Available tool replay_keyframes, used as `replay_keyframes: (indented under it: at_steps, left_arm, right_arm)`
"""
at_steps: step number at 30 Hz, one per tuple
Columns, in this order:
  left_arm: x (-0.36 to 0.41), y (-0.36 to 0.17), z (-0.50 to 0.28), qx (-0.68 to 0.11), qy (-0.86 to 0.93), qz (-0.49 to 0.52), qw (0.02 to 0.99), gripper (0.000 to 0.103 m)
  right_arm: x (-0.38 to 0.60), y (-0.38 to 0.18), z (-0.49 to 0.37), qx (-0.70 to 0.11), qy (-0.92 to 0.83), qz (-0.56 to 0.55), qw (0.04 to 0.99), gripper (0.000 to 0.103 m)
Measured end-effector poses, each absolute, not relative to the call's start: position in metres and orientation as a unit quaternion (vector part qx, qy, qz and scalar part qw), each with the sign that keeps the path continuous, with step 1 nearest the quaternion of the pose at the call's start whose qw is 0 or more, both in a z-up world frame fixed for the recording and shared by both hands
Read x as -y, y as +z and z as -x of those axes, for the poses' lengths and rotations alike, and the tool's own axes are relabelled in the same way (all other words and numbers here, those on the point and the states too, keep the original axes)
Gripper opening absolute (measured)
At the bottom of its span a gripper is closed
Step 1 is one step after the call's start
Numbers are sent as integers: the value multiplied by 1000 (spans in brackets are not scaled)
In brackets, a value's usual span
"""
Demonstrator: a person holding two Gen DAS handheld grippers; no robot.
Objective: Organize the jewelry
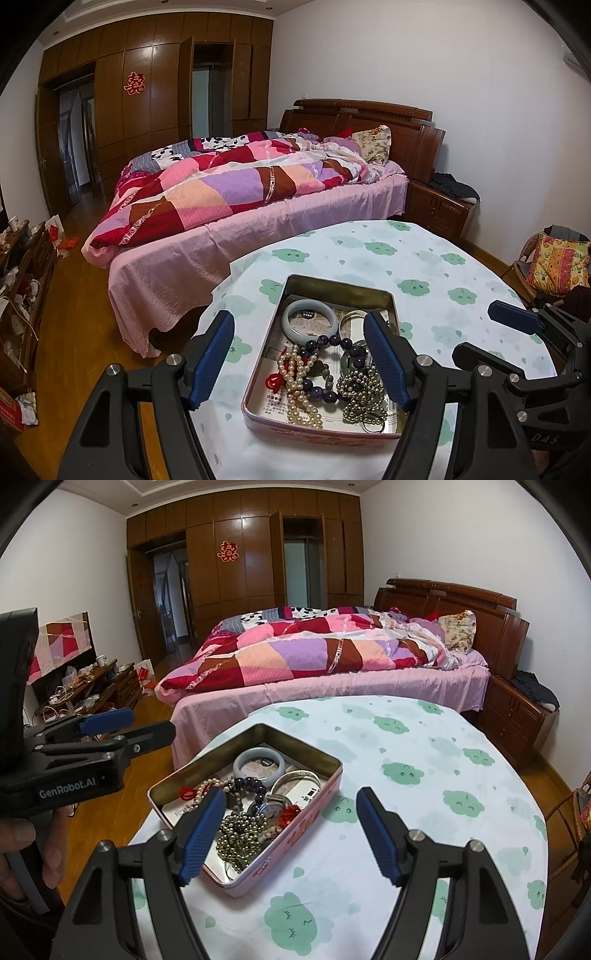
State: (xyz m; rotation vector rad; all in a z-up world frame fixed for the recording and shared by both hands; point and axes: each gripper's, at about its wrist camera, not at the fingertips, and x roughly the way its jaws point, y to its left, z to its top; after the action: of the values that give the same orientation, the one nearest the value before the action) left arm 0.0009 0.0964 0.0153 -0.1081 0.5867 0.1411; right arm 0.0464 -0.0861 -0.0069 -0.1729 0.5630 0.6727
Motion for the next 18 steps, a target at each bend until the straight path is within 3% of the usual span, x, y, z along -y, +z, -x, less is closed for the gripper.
replay_keyframes:
  at_steps: [14, 18]
  left_arm:
    - [-96, 12, -8, -304, 72, 57, 948, 73]
    - [-96, 11, -9, -302, 90, 47, 948, 84]
  right_arm:
    - [86, -7, -47, -273, 325, 83, 901, 75]
    - [86, -7, -47, -273, 325, 84, 901, 75]
